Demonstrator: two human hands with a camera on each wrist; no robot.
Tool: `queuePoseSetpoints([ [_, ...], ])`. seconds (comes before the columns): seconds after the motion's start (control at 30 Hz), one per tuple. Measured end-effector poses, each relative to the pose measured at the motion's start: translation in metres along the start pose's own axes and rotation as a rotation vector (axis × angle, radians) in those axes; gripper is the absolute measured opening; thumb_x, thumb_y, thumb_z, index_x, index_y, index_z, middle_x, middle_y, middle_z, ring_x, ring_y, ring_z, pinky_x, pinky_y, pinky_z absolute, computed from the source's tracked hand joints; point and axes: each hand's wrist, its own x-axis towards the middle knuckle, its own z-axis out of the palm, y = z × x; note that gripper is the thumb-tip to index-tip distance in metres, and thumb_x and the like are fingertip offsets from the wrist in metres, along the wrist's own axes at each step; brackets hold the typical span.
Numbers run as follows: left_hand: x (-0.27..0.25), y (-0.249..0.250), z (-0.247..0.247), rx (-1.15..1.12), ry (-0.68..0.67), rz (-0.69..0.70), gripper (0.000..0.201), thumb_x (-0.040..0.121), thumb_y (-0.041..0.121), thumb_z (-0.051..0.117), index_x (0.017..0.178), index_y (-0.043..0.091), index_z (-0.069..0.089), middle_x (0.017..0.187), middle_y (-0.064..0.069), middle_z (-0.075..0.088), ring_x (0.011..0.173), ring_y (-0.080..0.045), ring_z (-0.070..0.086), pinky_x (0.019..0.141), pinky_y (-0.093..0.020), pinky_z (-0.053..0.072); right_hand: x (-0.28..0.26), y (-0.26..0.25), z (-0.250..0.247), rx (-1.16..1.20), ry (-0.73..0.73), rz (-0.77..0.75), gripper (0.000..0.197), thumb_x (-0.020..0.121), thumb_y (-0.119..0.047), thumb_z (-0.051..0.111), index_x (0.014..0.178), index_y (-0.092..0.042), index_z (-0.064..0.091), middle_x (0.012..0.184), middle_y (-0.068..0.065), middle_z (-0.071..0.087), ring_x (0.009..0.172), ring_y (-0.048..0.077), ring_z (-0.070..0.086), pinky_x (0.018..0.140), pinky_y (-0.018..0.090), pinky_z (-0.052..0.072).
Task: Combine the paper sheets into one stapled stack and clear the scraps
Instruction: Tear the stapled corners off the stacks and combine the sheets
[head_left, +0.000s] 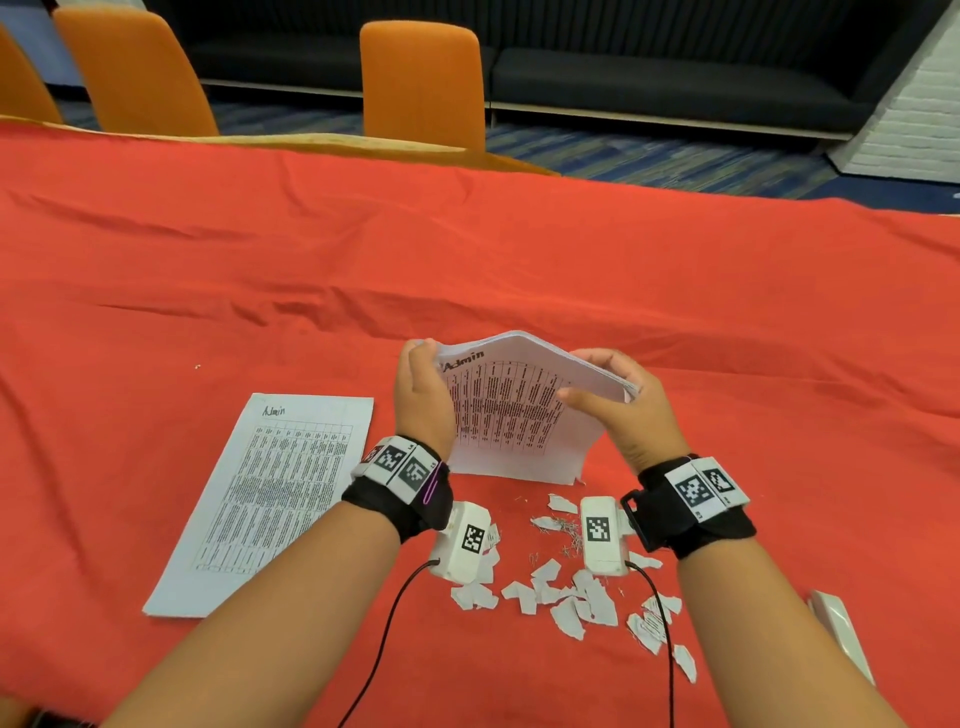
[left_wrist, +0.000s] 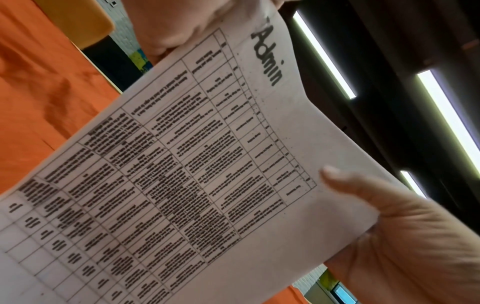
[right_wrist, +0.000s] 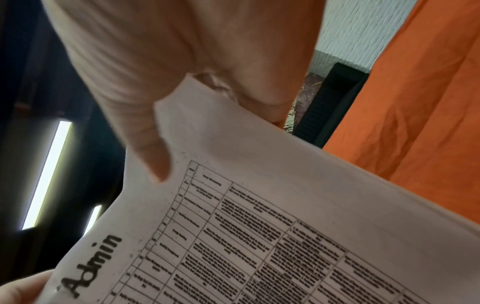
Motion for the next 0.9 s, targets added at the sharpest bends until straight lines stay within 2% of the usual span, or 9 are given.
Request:
queuePoseSetpoints([
  [0.13,0.002,0.000,-0.001,-0.006,-0.077,0.017,0.027,0.092,0.042,0.039,0.092,0.015,0.045,0.083,-0.004,0.040,0.074,-0.014,0.041,0.071,-0.031,0.036,0.002,0.000,0.000,-0.071,0.040,-0.064,0.028,0.083,0.004,0.065,0.087,-0.023,0.072,0.077,-0.022,0.073,0.077,-0.006,0.065,0.073,0.011,0.047],
  [0.2,0.003,0.000,-0.004,-0.011,-0.167,0.032,0.029,0.087,0.039,0.051,0.101,0.015,0.044,0.088,0.000,0.048,0.079,-0.012,0.049,0.073,-0.028,0.043,0.002,-0.002,0.000,-0.067,0.062,-0.075,0.023,0.085,-0.001,0.065,0.090,-0.022,0.074,0.083,-0.017,0.075,0.082,-0.001,0.067,0.075,0.014,0.049],
  [0.27,0.005,-0.001,-0.006,0.015,-0.218,0.069,0.030,0.083,0.019,0.059,0.107,0.013,0.041,0.094,-0.003,0.053,0.082,-0.012,0.054,0.074,-0.028,0.048,0.002,-0.005,-0.001,-0.067,0.073,-0.094,0.019,0.087,-0.003,0.064,0.094,-0.017,0.075,0.090,-0.006,0.076,0.087,0.007,0.068,0.080,0.022,0.052],
  [0.4,0.008,-0.005,-0.009,0.131,-0.098,0.175,0.023,0.087,-0.004,0.047,0.101,0.013,0.043,0.084,0.007,0.051,0.069,0.008,0.050,0.069,-0.012,0.043,0.000,-0.013,0.003,-0.019,0.098,-0.123,0.022,0.084,0.002,0.065,0.086,-0.019,0.074,0.080,-0.011,0.074,0.078,0.005,0.065,0.074,0.019,0.050],
  [0.5,0.007,-0.012,-0.013,0.087,-0.109,0.146,0.022,0.086,-0.001,0.045,0.103,0.014,0.046,0.089,0.004,0.059,0.079,-0.003,0.058,0.075,-0.020,0.049,-0.004,-0.012,0.004,-0.004,0.078,-0.121,0.027,0.082,0.005,0.066,0.085,-0.021,0.073,0.078,-0.017,0.073,0.077,0.001,0.065,0.072,0.014,0.048],
  [0.6,0.007,-0.028,-0.017,0.069,-0.123,0.033,0.028,0.088,-0.003,0.047,0.111,0.013,0.047,0.094,0.000,0.062,0.085,-0.013,0.061,0.075,-0.029,0.052,-0.005,0.002,0.004,0.003,0.056,-0.016,0.028,0.079,0.001,0.071,0.086,-0.026,0.072,0.079,-0.016,0.074,0.079,0.000,0.067,0.075,0.017,0.050],
  [0.7,0.007,-0.041,-0.014,0.050,-0.118,-0.061,0.032,0.089,-0.007,0.049,0.114,0.011,0.047,0.095,0.002,0.063,0.086,-0.007,0.062,0.072,-0.020,0.052,-0.002,0.027,0.005,0.065,0.128,0.167,0.028,0.075,0.002,0.074,0.084,-0.025,0.072,0.080,-0.013,0.076,0.079,0.001,0.070,0.084,0.033,0.055],
  [0.77,0.008,-0.045,-0.011,0.055,-0.119,-0.081,0.033,0.088,-0.008,0.049,0.118,0.007,0.050,0.102,-0.002,0.065,0.092,-0.010,0.063,0.078,-0.022,0.051,0.000,0.040,0.008,0.047,0.150,0.235,0.025,0.076,0.000,0.074,0.083,-0.023,0.071,0.083,-0.009,0.075,0.080,0.006,0.070,0.090,0.043,0.054],
  [0.9,0.008,-0.045,-0.010,0.070,-0.076,-0.043,0.029,0.087,-0.003,0.048,0.107,0.017,0.055,0.096,0.005,0.066,0.086,-0.005,0.062,0.071,-0.017,0.050,-0.001,0.042,0.009,0.053,0.179,0.235,0.019,0.078,-0.004,0.074,0.086,-0.021,0.071,0.092,-0.002,0.074,0.087,0.015,0.068,0.086,0.038,0.055],
])
